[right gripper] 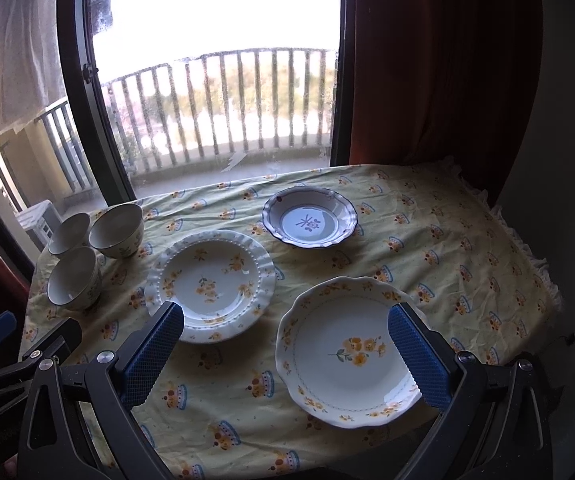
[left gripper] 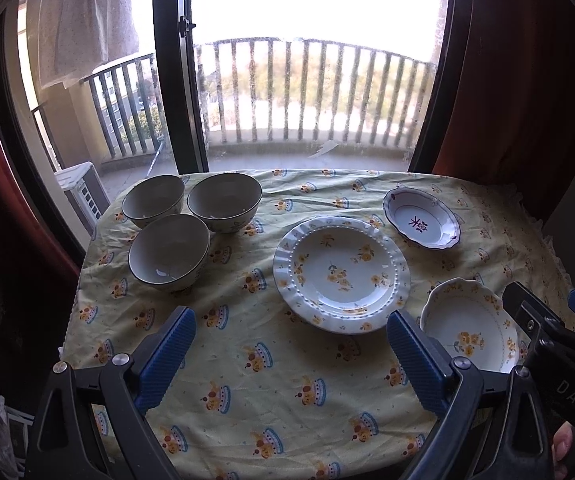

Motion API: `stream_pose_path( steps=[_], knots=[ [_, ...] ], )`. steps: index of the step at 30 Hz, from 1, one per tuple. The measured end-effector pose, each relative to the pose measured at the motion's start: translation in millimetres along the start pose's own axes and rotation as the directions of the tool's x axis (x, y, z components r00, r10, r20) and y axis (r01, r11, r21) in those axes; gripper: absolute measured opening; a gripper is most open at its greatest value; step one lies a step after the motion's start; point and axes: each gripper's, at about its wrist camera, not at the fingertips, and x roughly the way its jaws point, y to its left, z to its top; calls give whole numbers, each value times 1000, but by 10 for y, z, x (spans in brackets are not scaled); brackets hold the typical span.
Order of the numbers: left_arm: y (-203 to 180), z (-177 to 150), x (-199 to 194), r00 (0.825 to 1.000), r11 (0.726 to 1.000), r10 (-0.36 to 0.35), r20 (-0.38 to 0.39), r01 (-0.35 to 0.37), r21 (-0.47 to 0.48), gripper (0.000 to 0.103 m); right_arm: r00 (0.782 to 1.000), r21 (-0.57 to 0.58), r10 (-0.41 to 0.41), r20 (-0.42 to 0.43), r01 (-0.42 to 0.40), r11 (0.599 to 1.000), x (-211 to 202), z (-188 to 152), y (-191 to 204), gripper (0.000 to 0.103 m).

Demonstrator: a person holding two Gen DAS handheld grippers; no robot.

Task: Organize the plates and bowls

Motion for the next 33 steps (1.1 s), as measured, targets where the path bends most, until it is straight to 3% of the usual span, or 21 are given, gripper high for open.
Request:
stream_pose_path(
  steps=[12, 22, 33],
  knots=[
    [-512, 25, 350, 998, 999, 36, -45, -35, 8, 96, 999, 1, 30, -30, -30, 1000, 398, 118, -419, 103],
    [-1231, -91, 832, 992, 999, 53, -116, -53, 5, 84, 993, -69, 53, -105, -60, 996, 1020, 91, -1055, 99],
    [-1755, -383, 1407, 967, 994, 77, -241, -95, -61, 78, 965, -131, 80, -251, -116, 985, 1747, -83, -1591, 96]
  ],
)
